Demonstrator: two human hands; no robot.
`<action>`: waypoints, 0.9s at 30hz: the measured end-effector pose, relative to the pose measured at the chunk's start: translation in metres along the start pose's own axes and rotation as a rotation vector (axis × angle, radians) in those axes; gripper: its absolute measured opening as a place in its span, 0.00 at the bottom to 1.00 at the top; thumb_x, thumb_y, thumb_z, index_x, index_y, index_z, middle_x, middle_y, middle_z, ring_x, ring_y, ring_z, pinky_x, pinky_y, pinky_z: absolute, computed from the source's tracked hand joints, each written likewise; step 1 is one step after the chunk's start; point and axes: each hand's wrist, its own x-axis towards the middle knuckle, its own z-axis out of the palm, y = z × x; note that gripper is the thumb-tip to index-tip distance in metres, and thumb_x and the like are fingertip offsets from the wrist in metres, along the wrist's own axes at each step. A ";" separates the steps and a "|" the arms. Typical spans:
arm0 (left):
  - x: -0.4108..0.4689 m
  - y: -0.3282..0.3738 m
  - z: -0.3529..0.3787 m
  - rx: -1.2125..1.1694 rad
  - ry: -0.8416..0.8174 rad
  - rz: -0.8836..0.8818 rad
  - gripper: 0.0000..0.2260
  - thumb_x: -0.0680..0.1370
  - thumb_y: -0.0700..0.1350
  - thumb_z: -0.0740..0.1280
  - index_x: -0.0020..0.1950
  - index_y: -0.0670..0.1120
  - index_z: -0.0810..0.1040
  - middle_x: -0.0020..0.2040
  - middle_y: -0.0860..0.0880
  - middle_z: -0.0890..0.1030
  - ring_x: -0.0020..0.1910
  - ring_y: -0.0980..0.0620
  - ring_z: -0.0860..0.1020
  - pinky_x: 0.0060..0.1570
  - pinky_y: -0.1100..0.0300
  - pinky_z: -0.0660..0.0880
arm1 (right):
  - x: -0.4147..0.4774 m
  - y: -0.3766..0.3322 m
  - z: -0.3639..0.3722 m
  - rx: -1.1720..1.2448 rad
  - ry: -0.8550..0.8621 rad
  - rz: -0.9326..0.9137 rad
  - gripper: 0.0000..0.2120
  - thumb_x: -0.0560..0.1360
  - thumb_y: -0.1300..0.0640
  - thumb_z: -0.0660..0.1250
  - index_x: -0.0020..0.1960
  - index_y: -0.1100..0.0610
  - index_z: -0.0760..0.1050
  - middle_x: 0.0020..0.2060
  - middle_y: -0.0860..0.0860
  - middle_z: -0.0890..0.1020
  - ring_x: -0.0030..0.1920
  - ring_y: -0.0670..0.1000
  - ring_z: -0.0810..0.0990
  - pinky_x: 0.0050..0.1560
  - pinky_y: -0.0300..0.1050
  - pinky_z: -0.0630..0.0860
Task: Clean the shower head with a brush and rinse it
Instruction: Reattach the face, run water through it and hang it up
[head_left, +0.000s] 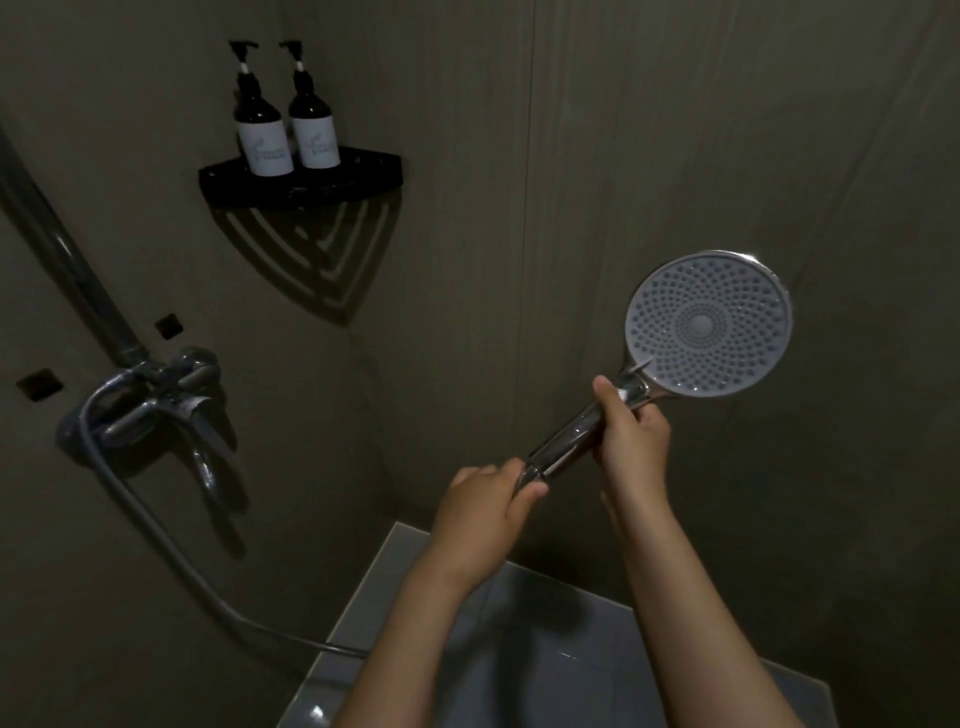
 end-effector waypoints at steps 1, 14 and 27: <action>0.000 0.003 0.000 0.087 0.044 0.007 0.13 0.81 0.55 0.55 0.53 0.49 0.73 0.48 0.47 0.79 0.51 0.46 0.74 0.50 0.55 0.68 | 0.001 0.000 0.000 0.001 0.012 0.006 0.06 0.74 0.53 0.69 0.41 0.53 0.74 0.35 0.48 0.77 0.40 0.49 0.77 0.45 0.46 0.73; -0.005 0.013 0.003 0.099 0.126 -0.069 0.12 0.80 0.57 0.56 0.54 0.51 0.72 0.47 0.51 0.77 0.51 0.49 0.75 0.50 0.57 0.67 | -0.005 -0.013 -0.008 -0.050 -0.070 0.057 0.06 0.75 0.54 0.67 0.41 0.54 0.73 0.32 0.47 0.74 0.31 0.44 0.72 0.31 0.36 0.66; -0.009 0.027 0.021 -0.302 0.175 -0.169 0.09 0.78 0.55 0.62 0.45 0.51 0.66 0.30 0.54 0.70 0.35 0.51 0.75 0.33 0.57 0.64 | -0.008 -0.022 -0.019 -0.091 -0.407 0.083 0.08 0.76 0.57 0.66 0.55 0.55 0.75 0.45 0.53 0.82 0.38 0.43 0.79 0.28 0.29 0.70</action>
